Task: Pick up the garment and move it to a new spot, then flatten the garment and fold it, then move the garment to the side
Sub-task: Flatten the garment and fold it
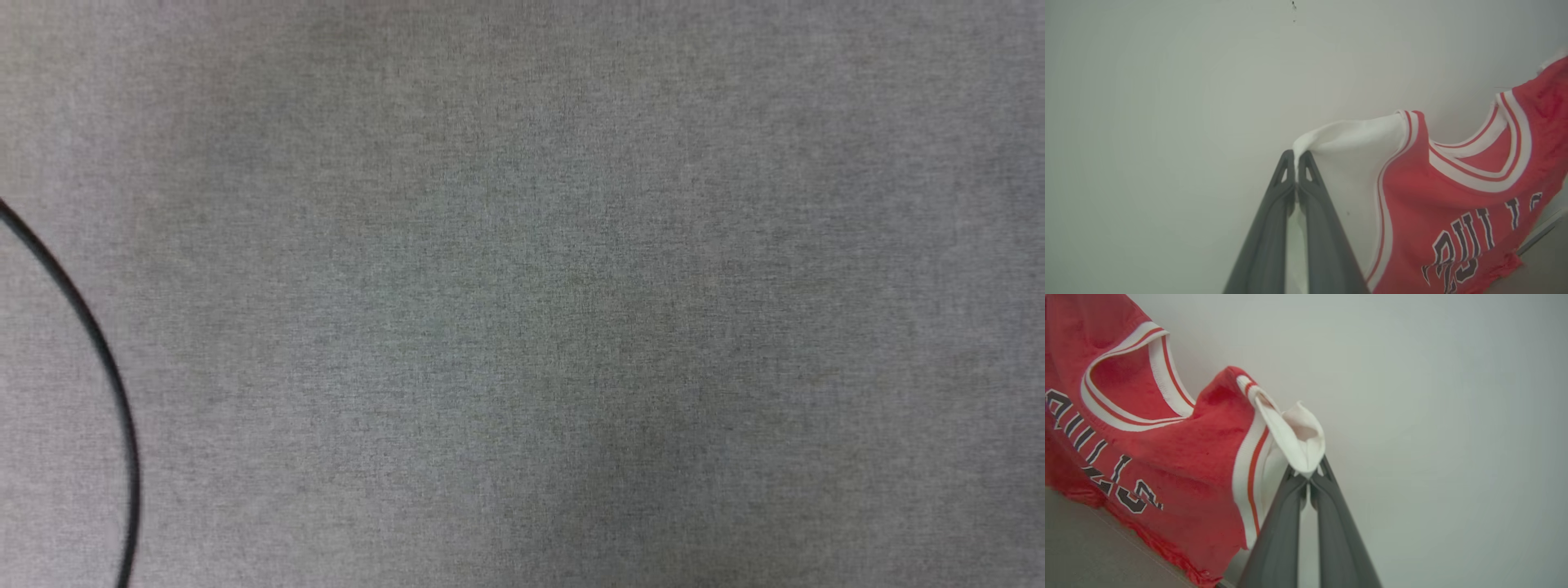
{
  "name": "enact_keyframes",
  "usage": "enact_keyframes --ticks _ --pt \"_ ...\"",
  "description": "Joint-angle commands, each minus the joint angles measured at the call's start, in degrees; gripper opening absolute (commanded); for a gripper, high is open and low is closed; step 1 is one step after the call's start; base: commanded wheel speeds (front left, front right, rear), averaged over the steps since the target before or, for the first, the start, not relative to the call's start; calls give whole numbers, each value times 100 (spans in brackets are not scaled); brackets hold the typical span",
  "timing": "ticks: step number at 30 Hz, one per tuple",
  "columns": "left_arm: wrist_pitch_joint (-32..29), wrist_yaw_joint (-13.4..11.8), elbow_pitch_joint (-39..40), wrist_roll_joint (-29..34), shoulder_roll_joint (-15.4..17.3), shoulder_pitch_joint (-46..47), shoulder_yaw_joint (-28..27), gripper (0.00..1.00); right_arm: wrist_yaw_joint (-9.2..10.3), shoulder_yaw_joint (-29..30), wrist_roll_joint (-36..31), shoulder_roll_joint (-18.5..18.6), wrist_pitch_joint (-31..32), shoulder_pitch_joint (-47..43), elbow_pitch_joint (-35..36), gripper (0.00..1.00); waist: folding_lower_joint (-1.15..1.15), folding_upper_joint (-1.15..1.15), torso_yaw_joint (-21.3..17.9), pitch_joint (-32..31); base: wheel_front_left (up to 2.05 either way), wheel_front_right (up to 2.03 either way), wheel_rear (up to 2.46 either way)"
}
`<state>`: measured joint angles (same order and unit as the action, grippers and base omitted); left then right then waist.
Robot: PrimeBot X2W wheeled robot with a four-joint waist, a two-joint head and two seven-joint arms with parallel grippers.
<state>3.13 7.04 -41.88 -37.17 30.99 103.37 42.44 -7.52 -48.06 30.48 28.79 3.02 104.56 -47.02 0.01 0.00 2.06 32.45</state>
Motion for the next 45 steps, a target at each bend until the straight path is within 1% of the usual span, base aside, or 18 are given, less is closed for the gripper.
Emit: enact_keyframes --ticks 1,7,12,15,18,21,25,28,32,34,35,39,41,45 --pt "90 11 -27 -11 -12 -167 52 0 6 -65 86 -60 -67 -183 -52 0 -1 0 -8 -69 0 0 0" --pt "579 27 -24 -231 31 -1271 302 0 6 -539 460 -173 -498 -1160 -118 0 -1 0 -66 -474 0 0 0" --pt "875 32 264 -499 250 -2461 392 0 6 -945 801 -93 -850 -2092 97 0 -1 0 -136 -932 0 0 0" --pt "969 -74 573 -700 451 -3308 389 0 6 -1118 988 6 -1054 -2706 252 0 -1 0 -185 -1220 0 0 0" --pt "1030 -296 964 -961 623 -4283 372 0 5 -1282 1151 146 -1212 -3353 422 0 -1 0 -201 -1498 0 0 0" --pt "1076 -563 1360 -1201 880 -5256 353 0 5 -1375 1265 272 -1331 -3984 566 0 -1 0 -241 -1757 0 0 0" --pt "1118 -1003 2034 -1470 1140 -6561 393 0 5 -1456 1406 438 -1465 -4886 729 0 -1 0 -269 -2074 0 0 0" --pt "1139 -1351 2513 -1696 1332 -7402 386 0 5 -1419 1511 570 -1528 -5552 877 0 -1 0 -269 -2270 0 0 0" --pt "1175 -1756 2954 -2015 1477 -8403 304 0 5 -1274 1527 692 -1591 -6391 1071 0 -1 0 -294 -2498 0 0 0" --pt "1183 -1947 3134 -2011 1571 -8798 312 0 5 -1176 1494 748 -1617 -6836 1162 0 -1 0 -289 -2613 0 0 0" --pt "1183 -1947 3134 -2011 1571 -8798 312 0 5 -1176 1494 748 -1617 -6836 1162 0 -1 0 -289 -2613 0 0 0" --pt "1197 -2237 3459 -2154 1661 -9485 277 0 6 -893 1352 839 -1636 -7623 1387 0 -1 0 -306 -2787 0 0 0" --pt "1202 -2344 3566 -2175 1690 -9739 290 0 5 -715 1261 867 -1590 -8007 1491 0 -1 0 -316 -2871 0 0 0" --pt "1208 -2479 3681 -2289 1687 -10182 244 0 5 -365 1133 904 -1381 -8824 1800 0 -1 0 -296 -3012 0 0 0"
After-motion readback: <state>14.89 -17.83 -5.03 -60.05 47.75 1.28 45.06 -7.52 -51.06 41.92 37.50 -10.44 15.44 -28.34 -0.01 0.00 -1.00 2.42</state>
